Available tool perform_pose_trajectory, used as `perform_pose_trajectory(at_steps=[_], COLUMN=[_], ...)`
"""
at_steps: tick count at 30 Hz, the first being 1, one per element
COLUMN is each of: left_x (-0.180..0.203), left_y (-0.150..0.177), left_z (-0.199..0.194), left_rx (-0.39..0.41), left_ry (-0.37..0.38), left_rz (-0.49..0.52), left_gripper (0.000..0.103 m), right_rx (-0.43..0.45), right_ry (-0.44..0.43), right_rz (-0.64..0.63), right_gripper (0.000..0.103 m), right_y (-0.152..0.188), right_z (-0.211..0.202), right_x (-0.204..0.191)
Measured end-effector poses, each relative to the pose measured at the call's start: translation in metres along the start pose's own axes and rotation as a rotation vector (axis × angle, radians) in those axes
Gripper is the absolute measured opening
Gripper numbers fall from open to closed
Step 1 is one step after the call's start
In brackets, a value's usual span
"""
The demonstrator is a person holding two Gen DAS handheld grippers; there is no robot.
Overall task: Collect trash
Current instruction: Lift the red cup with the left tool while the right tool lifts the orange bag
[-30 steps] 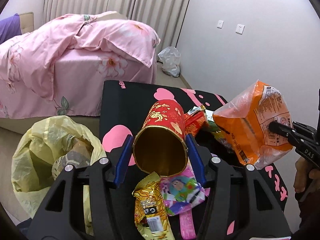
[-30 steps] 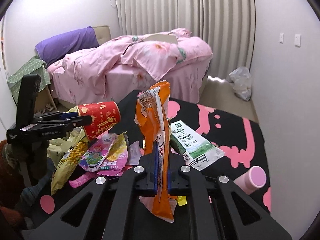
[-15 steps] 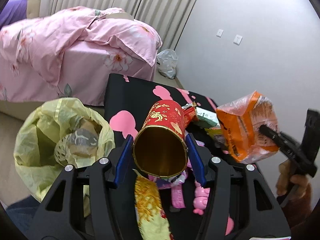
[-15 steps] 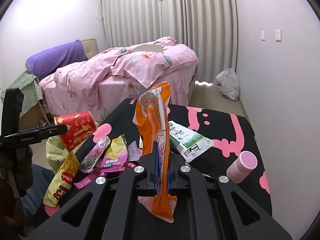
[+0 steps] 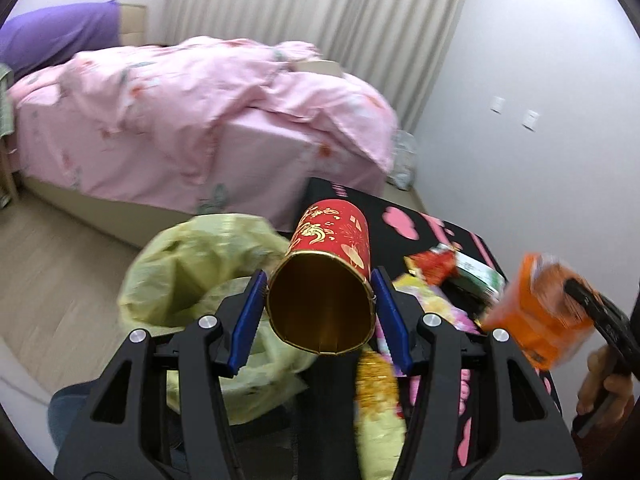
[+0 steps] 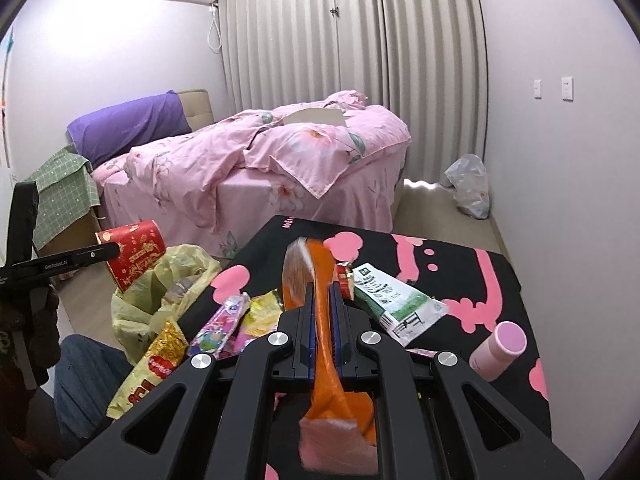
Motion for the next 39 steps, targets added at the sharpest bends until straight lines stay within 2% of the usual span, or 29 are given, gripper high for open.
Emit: perform_pose_trajectory(at_steps=[3,8,9,11,14,15,16,19,22,24,25,27,30,34,35,36,38,39], left_x=[-0.013,0.0,0.005,0.018,0.037,0.041,0.047,0.057,0.064,0.068,0.07,0.073,0.079,0.084,0.085,0.086,0.088,0.089], left_y=[0.005,0.022,0.027,0.037,0.051,0.054,0.059,0.064,0.067,0.069,0.069,0.07,0.07,0.068,0.068,0.069,0.071,0.072], left_z=[-0.008,-0.017,-0.018,-0.017,-0.015,-0.013,-0.011,-0.006,-0.006,-0.007,-0.008,-0.01,-0.017,-0.024,-0.025,-0.026,-0.027,-0.027], left_rx=[0.007,-0.006,-0.015,-0.033,-0.051,-0.06,-0.075,-0.095,-0.101,-0.101,-0.1,-0.097,-0.082,-0.065,-0.064,-0.064,-0.067,-0.069], left_ry=[-0.012,0.01,0.023,0.048,0.068,0.075,0.084,0.099,0.104,0.108,0.109,0.11,0.115,0.134,0.138,0.14,0.142,0.144], left_rz=[-0.018,0.002,0.002,0.019,0.06,0.067,0.073,0.087,0.103,0.111,0.118,0.128,0.15,0.151,0.153,0.158,0.165,0.166], left_gripper=[0.051,0.052,0.053,0.053,0.053,0.053,0.053,0.053,0.053,0.053,0.053,0.053,0.053,0.053,0.053,0.053,0.053,0.053], right_rx=[-0.037,-0.179,-0.193,-0.223,-0.272,-0.295,-0.329,-0.344,-0.315,-0.3,-0.289,-0.289,-0.322,-0.356,-0.345,-0.342,-0.327,-0.313], right_ry=[-0.01,-0.075,-0.069,-0.086,-0.125,-0.119,-0.101,-0.065,-0.075,-0.09,-0.08,-0.052,-0.027,-0.022,-0.023,-0.017,0.012,0.045], right_rz=[-0.044,-0.041,-0.043,-0.035,-0.021,-0.027,-0.035,-0.023,0.057,0.108,0.132,0.141,0.156,0.281,0.303,0.319,0.299,0.259], right_gripper=[0.008,0.012,0.016,0.049,0.059,0.059,0.059,0.059,0.059,0.055,0.05,0.049,0.049,0.049,0.033,0.02,0.009,0.009], right_y=[0.018,0.08,0.087,0.101,0.122,0.128,0.139,0.153,0.16,0.163,0.164,0.165,0.17,0.198,0.202,0.206,0.204,0.198], right_z=[0.003,0.01,0.009,0.008,0.004,0.004,0.003,-0.007,-0.022,-0.029,-0.035,-0.044,-0.051,-0.06,-0.063,-0.067,-0.073,-0.076], right_x=[-0.011,-0.014,-0.012,-0.009,-0.008,-0.006,-0.002,0.006,0.015,0.02,0.024,0.029,0.036,0.045,0.047,0.049,0.053,0.055])
Point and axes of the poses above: each gripper's, at about its wrist camera, not at the fingertips, and z roughly the way its jaws point, x to its right, y to its underside, the point moved 10 cm from there along z, roughly the way its jaws point, and after that the axes turned 4 degrees about -y, right-handed, at the moved point
